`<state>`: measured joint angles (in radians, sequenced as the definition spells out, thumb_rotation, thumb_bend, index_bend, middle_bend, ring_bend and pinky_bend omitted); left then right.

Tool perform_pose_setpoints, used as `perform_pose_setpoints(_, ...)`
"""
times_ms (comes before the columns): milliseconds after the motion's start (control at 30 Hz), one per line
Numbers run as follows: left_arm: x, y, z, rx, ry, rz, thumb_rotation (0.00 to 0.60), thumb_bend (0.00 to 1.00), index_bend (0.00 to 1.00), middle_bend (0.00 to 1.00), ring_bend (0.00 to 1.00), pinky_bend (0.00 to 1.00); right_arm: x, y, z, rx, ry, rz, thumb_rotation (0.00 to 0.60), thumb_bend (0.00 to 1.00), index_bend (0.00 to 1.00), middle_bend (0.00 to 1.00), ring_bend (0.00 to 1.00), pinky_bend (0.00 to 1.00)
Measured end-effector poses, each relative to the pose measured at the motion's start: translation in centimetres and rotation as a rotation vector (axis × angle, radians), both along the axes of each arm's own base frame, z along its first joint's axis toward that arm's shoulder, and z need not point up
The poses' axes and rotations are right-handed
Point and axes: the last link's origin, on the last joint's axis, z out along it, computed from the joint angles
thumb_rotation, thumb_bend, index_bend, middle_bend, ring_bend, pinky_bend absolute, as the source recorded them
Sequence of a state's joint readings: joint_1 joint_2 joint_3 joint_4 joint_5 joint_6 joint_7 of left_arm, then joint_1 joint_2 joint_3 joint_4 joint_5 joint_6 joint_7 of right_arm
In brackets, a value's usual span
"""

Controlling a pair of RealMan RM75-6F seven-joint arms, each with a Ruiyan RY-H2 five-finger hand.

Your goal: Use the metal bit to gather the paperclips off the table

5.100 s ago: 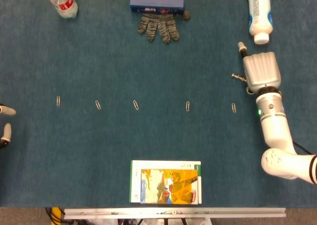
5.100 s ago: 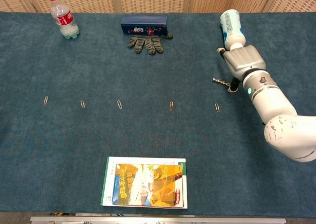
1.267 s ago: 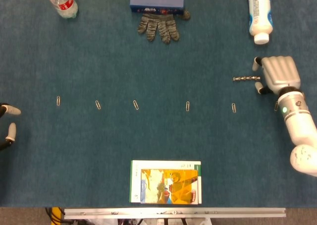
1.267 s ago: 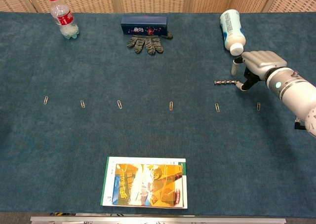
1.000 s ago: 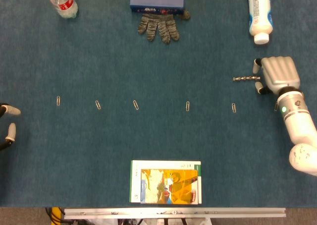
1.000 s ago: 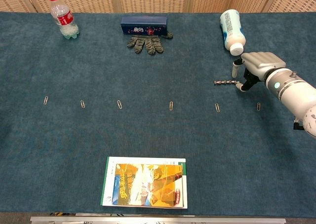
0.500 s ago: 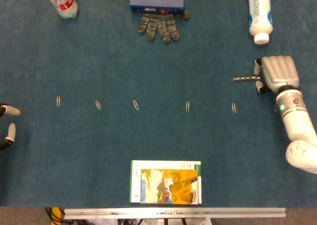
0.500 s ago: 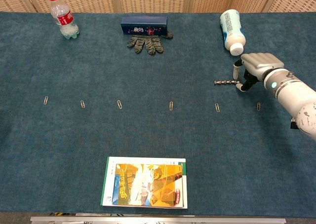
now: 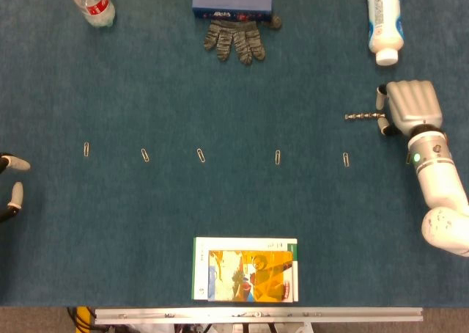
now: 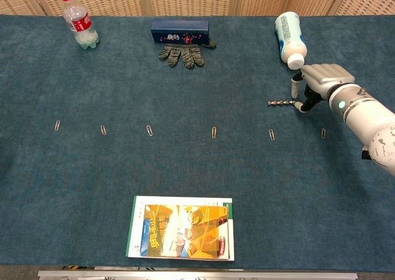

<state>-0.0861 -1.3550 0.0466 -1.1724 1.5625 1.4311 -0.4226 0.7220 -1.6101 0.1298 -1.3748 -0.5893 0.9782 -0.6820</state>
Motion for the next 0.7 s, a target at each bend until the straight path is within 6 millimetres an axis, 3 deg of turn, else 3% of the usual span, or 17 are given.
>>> perform_pose_setpoints(700,-0.12,-0.05,-0.02,0.001,-0.001,0.005,0.600,0.49,0.38,0.37,0.33,0.36,0.08,-0.12,-0.56,0.015,0.009,0.000,0.600,0.31,0.51,1.00,1.00,1.00)
